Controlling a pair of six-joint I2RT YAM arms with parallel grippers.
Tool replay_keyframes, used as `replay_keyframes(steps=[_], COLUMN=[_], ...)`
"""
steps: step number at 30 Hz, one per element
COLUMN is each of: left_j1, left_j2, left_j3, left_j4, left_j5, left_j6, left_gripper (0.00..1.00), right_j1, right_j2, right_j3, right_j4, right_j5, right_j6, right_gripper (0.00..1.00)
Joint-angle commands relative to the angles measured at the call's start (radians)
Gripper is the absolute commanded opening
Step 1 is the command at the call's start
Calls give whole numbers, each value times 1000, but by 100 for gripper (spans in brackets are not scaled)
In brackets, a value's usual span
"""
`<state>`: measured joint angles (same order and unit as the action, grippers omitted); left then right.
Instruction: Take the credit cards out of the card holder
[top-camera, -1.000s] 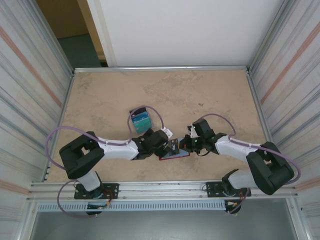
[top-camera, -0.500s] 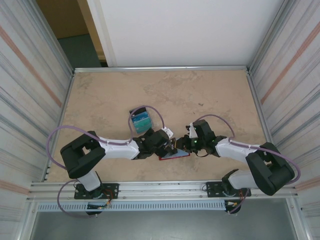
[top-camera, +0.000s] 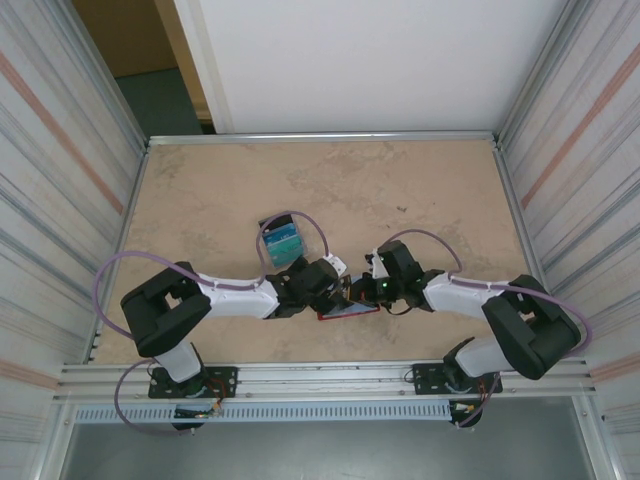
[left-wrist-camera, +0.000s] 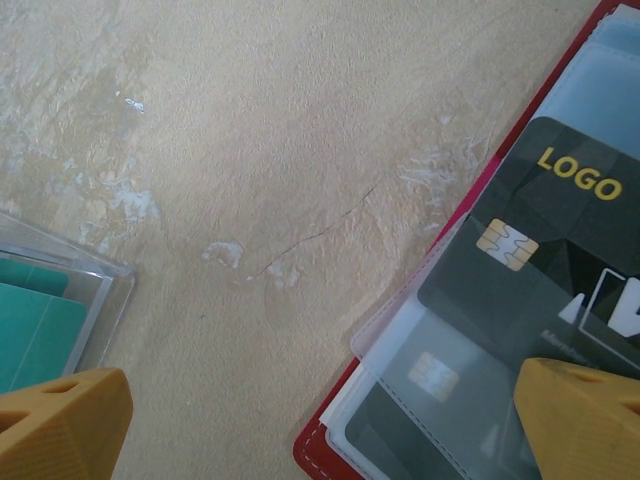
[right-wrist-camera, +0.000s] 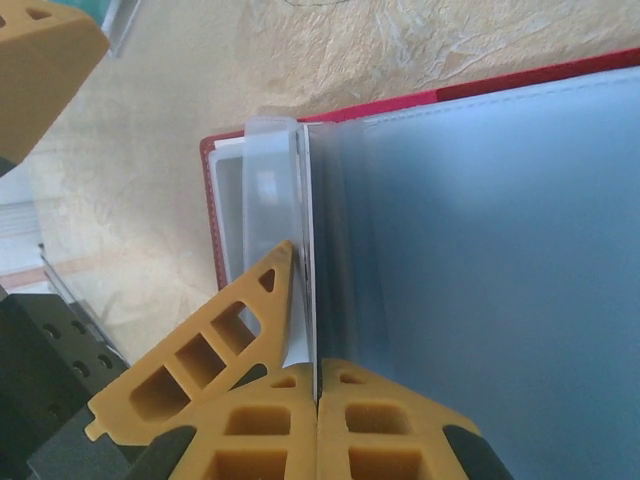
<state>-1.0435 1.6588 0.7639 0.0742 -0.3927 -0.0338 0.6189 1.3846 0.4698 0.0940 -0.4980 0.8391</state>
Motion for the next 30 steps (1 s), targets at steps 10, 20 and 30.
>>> replay_keyframes(steps=[10,20,30], left_j1=[-4,-6,50], left_j2=[-38,-215,-584], left_j3=[5,20,-131], left_j4=[-71,-125,-53], left_j5=[-32,-162,-101], left_j6=[-26,-134,-149], left_gripper=[99,99,99], right_j1=[-32,-31,57], right_j2=[-184,-336,-278], right_j3=[35,91,221], right_j4=[-262,-374,-373], right_j5=[165,175,175], right_j6=[-108,-264,-419], right_gripper=[0,0,0])
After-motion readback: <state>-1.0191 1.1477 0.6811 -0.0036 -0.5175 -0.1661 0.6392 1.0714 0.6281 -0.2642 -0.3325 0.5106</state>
